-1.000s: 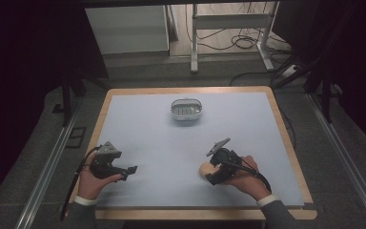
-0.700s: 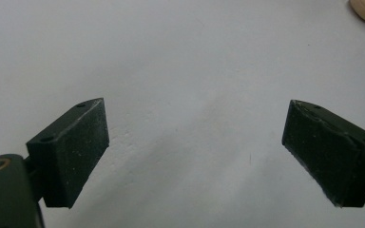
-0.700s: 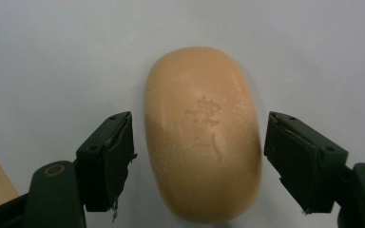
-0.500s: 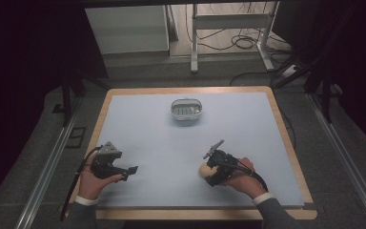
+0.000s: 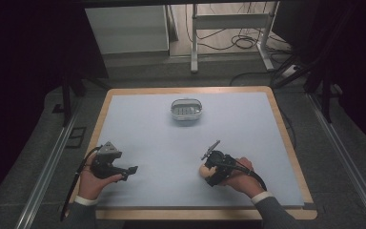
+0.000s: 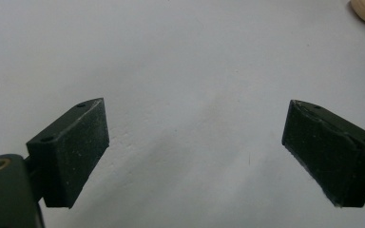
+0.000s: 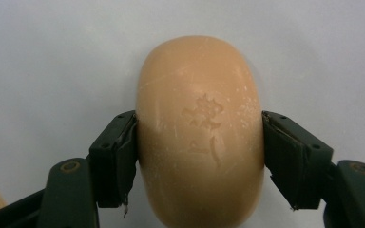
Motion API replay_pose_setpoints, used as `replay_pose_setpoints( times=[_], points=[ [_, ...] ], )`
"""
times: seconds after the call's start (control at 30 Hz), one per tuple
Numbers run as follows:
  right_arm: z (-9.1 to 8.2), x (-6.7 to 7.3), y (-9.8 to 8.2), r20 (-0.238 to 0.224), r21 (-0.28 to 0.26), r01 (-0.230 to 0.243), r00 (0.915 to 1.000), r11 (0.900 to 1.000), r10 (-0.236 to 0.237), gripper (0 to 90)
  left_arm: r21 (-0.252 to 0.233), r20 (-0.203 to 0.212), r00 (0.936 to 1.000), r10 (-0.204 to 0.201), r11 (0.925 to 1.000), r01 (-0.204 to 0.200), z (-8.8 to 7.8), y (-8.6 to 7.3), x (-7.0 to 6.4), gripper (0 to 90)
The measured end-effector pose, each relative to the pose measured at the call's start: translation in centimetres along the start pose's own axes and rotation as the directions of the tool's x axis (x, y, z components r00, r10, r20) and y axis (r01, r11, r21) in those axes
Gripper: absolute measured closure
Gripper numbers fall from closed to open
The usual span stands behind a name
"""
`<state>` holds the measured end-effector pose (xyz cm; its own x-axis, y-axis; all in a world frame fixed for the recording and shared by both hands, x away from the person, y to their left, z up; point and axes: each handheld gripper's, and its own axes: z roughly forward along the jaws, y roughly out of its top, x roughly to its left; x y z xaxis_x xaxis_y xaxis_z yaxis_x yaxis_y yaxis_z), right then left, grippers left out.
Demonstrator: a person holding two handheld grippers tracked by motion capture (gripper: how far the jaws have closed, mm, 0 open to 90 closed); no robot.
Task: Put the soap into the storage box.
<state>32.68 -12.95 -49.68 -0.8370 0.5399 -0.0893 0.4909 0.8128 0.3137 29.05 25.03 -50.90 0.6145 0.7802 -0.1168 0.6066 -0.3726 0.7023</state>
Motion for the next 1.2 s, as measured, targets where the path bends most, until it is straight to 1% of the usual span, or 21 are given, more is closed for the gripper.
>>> replay_pose_setpoints(
  times=[0.07,0.17,0.23,0.27,0.3,0.37,0.4,0.83,1.0,1.03,1.2],
  points=[
    [-0.4,0.0,0.0,-0.004,-0.011,-0.004,1.0,1.0,0.004,32.1,0.001,0.001,1.0,0.0,1.0,0.0,0.0,0.0,0.0,8.7],
    [-1.2,-0.2,0.1,0.004,-0.036,-0.007,1.0,0.999,0.007,32.1,0.002,0.003,1.0,0.0,1.0,0.0,0.1,0.0,0.0,8.7],
    [-1.7,-0.4,0.2,0.01,-0.047,-0.011,0.9999,0.999,0.011,32.2,0.007,0.002,1.0,0.004,1.0,-0.004,0.1,0.0,0.0,8.7],
    [-1.7,-0.4,0.2,0.01,-0.047,-0.011,0.9999,0.999,0.011,32.2,0.007,0.002,1.0,0.004,1.0,-0.004,0.1,0.0,0.0,8.7],
    [-2.3,-0.7,0.2,0.02,-0.06,-0.014,0.9997,0.998,0.016,32.2,0.006,0.003,1.0,0.003,1.0,-0.003,0.1,0.0,0.0,8.7],
    [-2.5,-0.8,0.3,0.025,-0.066,-0.014,0.9996,0.998,0.015,32.2,0.007,0.002,1.0,0.004,1.0,-0.004,0.1,0.0,0.0,8.7],
    [-2.8,-1.1,0.3,0.025,-0.077,-0.021,0.9994,0.997,0.023,32.2,0.008,0.002,1.0,0.005,1.0,-0.005,0.2,0.0,0.0,8.7],
    [-4.0,-2.3,1.2,0.038,-0.114,-0.025,0.9988,0.993,0.03,32.3,0.011,0.003,1.0,0.006,0.9999,-0.006,0.2,0.0,0.0,8.7],
    [-4.4,-3.0,2.0,0.046,-0.134,-0.025,0.9984,0.991,0.032,32.3,0.017,0.003,1.0,0.009,0.9998,-0.009,0.3,0.0,0.0,8.7],
    [-4.5,-3.1,2.1,0.049,-0.137,-0.031,0.9981,0.99,0.038,32.3,0.018,0.002,0.9999,0.01,0.9998,-0.01,0.4,0.0,0.0,8.7],
    [-4.7,-3.6,3.0,0.054,-0.152,-0.023,0.998,0.988,0.032,32.3,0.018,0.003,1.0,0.008,0.9998,-0.009,0.4,0.0,-0.1,8.7]
  ],
)
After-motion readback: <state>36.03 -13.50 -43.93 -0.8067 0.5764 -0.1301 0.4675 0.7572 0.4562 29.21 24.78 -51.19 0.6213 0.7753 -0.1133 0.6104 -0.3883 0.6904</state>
